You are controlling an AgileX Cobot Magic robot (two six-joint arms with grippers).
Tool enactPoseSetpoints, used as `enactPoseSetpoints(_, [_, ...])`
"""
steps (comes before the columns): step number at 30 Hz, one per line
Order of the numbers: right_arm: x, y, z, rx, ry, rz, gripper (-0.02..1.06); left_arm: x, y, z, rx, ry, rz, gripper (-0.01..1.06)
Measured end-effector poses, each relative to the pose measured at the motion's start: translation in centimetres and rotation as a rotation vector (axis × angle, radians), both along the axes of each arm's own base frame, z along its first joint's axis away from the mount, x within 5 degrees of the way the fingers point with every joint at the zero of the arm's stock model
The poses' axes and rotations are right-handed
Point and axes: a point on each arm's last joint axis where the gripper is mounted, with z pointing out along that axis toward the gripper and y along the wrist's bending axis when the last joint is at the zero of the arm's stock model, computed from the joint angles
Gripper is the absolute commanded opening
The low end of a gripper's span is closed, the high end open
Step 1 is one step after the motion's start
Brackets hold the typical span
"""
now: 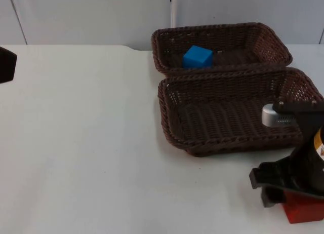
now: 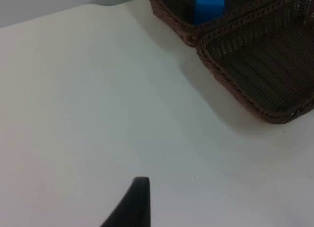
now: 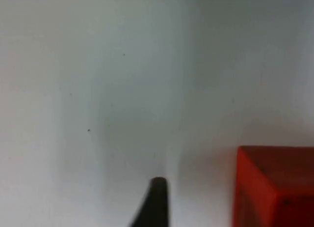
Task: Pick up one cube with the left hand and place it into the upper basket. Pick up one cube with the right hand and place it into the lower basket.
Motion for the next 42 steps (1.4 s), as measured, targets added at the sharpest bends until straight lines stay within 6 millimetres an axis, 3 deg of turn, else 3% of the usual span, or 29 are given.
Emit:
enactPoseSetpoints(4, [-0.1, -0.1, 0.0, -0.009, 0.006, -0.005, 0.18, 0.0, 0.0, 0.0, 0.000, 0.000, 0.000, 1.05])
enactPoseSetpoints(5, [-0.1, -0.1, 0.0, -0.014, 0.010, -0.006, 0.18, 0.0, 0.0, 0.0, 0.000, 0.000, 0.000, 1.05])
enactPoseSetpoints(7, [-0.1, -0.2, 0.6, -0.014, 0.001, -0.009, 0.01, 0.0, 0.0, 0.0, 0.000, 0.000, 0.000, 1.05])
enactPoseSetpoints(9, [-0.1, -0.2, 1.1, -0.007, -0.011, -0.010, 0.00, 0.0, 0.0, 0.0, 0.000, 0.000, 0.000, 1.05])
enactPoseSetpoints(14, [-0.5, -0.8, 6.0, 0.041, -0.119, -0.009, 0.00, 0.0, 0.0, 0.0, -0.002, 0.001, 0.000, 1.05])
enactPoseSetpoints(15, [-0.5, -0.8, 6.0, 0.041, -0.119, -0.009, 0.00, 0.0, 0.0, 0.0, -0.002, 0.001, 0.000, 1.05])
enactPoseSetpoints(19, [-1.9, -2.1, 10.6, 0.058, -0.210, 0.002, 0.00, 0.0, 0.0, 0.0, -0.002, 0.001, 0.000, 1.05])
enactPoseSetpoints(21, [-2.0, -2.2, 10.9, 0.057, -0.214, 0.002, 0.00, 0.0, 0.0, 0.0, -0.003, 0.002, 0.000, 1.05])
enactPoseSetpoints(24, [-2.9, -2.9, 13.3, 0.090, -0.276, -0.005, 0.00, 0.0, 0.0, 0.0, -0.003, 0.002, 0.000, 1.05])
enactPoseSetpoints(29, [-3.1, -3.2, 14.2, 0.102, -0.311, 0.005, 0.00, 0.0, 0.0, 0.0, -0.003, 0.002, 0.000, 1.05])
enactPoseSetpoints(42, [-3.1, -3.2, 14.2, 0.099, -0.313, 0.010, 0.00, 0.0, 0.0, 0.0, -0.003, 0.002, 0.000, 1.05])
